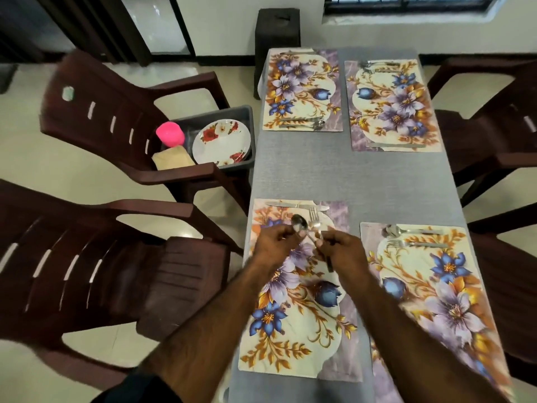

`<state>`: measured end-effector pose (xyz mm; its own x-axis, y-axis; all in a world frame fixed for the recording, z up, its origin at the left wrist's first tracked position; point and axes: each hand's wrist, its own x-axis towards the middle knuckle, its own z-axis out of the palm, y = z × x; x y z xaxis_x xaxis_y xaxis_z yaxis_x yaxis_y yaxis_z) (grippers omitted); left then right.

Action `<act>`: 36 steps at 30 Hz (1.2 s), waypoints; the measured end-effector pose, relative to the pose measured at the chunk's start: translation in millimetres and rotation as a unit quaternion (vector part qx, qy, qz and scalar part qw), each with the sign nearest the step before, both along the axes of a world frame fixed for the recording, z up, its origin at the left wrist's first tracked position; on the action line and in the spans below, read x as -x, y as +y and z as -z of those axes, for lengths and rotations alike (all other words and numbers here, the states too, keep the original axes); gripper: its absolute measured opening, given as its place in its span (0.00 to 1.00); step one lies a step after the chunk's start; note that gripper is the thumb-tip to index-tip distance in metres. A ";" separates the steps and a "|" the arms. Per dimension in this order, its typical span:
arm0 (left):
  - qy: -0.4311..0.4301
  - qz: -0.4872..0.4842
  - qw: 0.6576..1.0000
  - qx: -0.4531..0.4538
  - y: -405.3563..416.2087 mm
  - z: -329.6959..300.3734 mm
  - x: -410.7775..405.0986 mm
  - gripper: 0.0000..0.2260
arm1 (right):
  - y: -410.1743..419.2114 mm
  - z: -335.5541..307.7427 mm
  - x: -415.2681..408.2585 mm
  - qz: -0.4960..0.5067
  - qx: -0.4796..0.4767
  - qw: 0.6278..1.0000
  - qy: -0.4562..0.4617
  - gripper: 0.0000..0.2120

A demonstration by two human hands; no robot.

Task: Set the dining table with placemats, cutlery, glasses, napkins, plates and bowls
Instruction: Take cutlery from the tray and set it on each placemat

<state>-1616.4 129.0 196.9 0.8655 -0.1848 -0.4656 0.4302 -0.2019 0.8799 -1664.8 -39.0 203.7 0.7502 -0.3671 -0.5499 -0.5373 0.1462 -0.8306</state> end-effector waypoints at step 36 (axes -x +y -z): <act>-0.243 0.390 0.803 -0.380 96.5 43.2 220.5 0.14 | 14.6 47.6 252.2 -0.113 0.227 0.956 0.148 0.13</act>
<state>-1837.0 225.4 153.8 0.7381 -0.5817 -0.3419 -0.4452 -0.8006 0.4009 -1917.0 -24.4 156.1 0.6750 -0.4650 -0.5728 -0.7336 -0.3404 -0.5882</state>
